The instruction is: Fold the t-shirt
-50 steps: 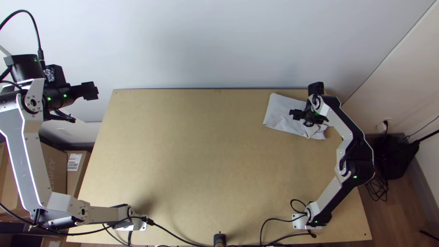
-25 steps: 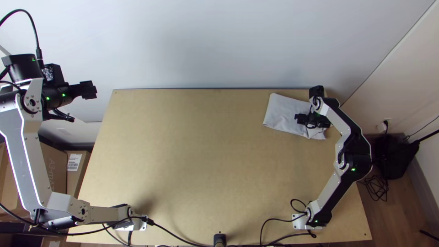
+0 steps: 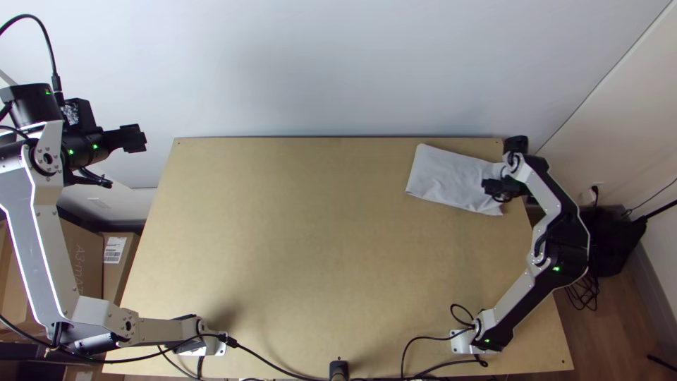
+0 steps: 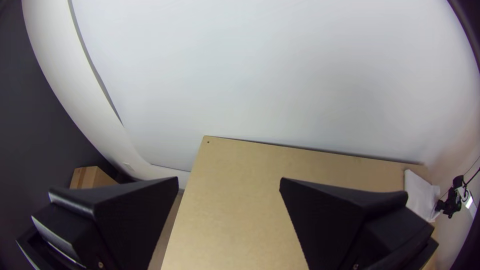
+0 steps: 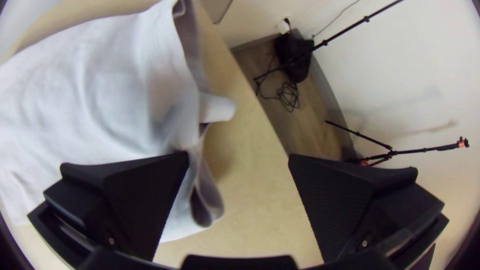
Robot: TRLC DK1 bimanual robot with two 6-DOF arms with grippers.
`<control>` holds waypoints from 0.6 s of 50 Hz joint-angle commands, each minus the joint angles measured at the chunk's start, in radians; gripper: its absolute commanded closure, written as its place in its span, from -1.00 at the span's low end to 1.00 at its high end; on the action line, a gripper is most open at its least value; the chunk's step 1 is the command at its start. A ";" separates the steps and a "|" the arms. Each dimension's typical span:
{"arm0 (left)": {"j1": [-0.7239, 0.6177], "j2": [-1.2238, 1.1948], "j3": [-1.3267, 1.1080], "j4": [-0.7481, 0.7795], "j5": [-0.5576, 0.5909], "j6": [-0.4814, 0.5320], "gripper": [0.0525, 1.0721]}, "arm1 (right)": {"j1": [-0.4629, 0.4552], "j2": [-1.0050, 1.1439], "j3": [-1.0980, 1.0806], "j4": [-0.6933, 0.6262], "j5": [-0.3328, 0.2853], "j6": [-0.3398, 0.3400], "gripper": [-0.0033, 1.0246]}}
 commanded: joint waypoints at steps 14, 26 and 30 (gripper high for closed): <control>0.006 -0.010 -0.017 0.009 0.013 0.009 -0.91 | -0.151 -0.116 -0.096 0.106 0.075 -0.056 -0.90; -0.029 -0.154 -0.223 0.165 0.034 0.011 -0.91 | -0.050 -0.449 -0.364 0.598 -0.118 -0.249 -0.91; -0.061 -0.248 -0.352 0.265 0.042 0.008 -0.91 | -0.024 -0.567 -0.455 0.719 -0.259 -0.254 -0.91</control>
